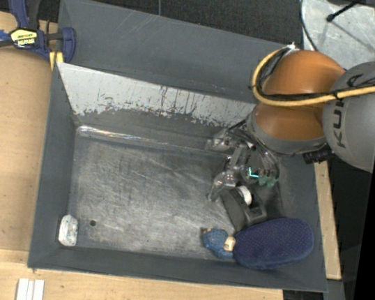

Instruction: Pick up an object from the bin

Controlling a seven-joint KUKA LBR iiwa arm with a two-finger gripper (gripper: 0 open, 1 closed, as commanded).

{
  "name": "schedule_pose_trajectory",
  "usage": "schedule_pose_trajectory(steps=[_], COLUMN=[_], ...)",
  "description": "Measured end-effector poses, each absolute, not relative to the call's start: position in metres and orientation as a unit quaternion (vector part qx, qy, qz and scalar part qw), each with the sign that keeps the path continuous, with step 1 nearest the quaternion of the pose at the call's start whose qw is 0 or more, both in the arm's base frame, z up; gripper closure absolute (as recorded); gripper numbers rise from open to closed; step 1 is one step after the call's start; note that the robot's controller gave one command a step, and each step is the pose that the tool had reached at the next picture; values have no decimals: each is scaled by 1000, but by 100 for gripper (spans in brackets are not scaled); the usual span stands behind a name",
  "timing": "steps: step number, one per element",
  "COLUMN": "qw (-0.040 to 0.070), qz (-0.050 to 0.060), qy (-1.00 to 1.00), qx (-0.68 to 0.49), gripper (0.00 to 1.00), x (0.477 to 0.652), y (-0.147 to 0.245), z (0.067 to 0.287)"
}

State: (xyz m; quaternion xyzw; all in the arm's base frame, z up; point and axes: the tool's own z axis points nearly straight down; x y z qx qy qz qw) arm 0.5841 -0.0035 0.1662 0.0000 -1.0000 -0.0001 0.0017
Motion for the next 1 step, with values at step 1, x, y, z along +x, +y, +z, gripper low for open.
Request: schedule_pose_trajectory(steps=[1], qw=[-2], qz=[-2], qy=[-997], qx=[74], gripper=[0], x=[609], y=[170], z=[126])
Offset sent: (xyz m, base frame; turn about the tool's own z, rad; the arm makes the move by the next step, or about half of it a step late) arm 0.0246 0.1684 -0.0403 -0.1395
